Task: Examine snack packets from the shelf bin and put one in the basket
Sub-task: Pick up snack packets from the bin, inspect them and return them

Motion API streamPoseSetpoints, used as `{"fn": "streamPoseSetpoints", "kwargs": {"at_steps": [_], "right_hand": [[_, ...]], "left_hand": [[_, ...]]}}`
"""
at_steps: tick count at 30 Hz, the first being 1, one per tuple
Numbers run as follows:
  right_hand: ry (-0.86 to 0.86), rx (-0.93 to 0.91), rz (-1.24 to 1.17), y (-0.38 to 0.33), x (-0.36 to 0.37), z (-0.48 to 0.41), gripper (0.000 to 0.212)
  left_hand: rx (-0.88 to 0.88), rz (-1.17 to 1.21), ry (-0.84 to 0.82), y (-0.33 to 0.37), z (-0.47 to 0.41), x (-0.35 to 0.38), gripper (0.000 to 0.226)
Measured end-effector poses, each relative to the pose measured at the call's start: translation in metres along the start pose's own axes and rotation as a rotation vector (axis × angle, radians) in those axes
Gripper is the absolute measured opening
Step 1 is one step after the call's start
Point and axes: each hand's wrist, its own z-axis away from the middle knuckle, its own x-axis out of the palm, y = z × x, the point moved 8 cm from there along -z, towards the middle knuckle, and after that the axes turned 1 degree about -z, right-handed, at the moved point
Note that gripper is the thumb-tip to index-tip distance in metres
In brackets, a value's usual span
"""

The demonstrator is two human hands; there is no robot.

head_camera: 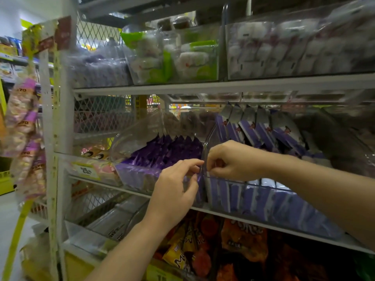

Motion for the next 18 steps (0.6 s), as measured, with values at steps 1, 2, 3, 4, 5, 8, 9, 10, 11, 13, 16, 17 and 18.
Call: {"fn": "streamPoseSetpoints", "kwargs": {"at_steps": [1, 2, 3, 4, 5, 8, 9, 10, 11, 13, 16, 17, 18], "right_hand": [[0.050, 0.037, -0.030, 0.004, -0.004, 0.001, 0.008], [0.113, 0.076, -0.062, 0.008, -0.009, 0.002, 0.007], [0.182, 0.108, -0.088, 0.012, -0.015, 0.004, 0.006], [0.252, 0.134, -0.104, 0.016, -0.022, 0.005, 0.007], [0.314, 0.158, -0.116, 0.019, -0.028, 0.007, 0.008], [0.474, 0.217, -0.171, 0.024, -0.041, 0.013, 0.011], [0.529, 0.231, -0.202, 0.025, -0.046, 0.016, 0.011], [0.587, 0.243, -0.248, 0.025, -0.052, 0.019, 0.011], [0.646, 0.251, -0.314, 0.025, -0.059, 0.023, 0.011], [0.763, 0.255, -0.432, 0.021, -0.074, 0.034, 0.013], [0.951, 0.196, -0.445, 0.001, -0.096, 0.060, 0.014], [1.016, 0.161, -0.429, -0.009, -0.100, 0.070, 0.013], [1.073, 0.124, -0.418, -0.019, -0.102, 0.080, 0.012]], "left_hand": [[-0.004, 0.004, -0.007, 0.000, 0.000, 0.001, 0.036], [-0.008, 0.003, -0.014, 0.000, 0.000, 0.001, 0.037], [-0.013, 0.001, -0.024, 0.000, 0.000, 0.001, 0.037], [-0.018, -0.001, -0.033, 0.001, 0.001, 0.001, 0.038], [-0.023, -0.001, -0.044, 0.002, 0.001, 0.001, 0.038], [-0.046, -0.001, -0.091, 0.004, -0.001, 0.001, 0.038], [-0.057, 0.006, -0.111, 0.005, -0.003, 0.001, 0.038], [-0.067, 0.015, -0.131, 0.006, -0.004, 0.001, 0.038], [-0.070, 0.019, -0.146, 0.007, -0.005, 0.001, 0.037], [-0.063, 0.020, -0.144, 0.011, -0.008, -0.002, 0.031], [-0.093, 0.102, -0.039, 0.019, -0.008, -0.016, 0.018], [-0.138, 0.157, -0.009, 0.019, -0.008, -0.020, 0.014], [-0.199, 0.236, -0.001, 0.019, -0.007, -0.022, 0.017]]}}
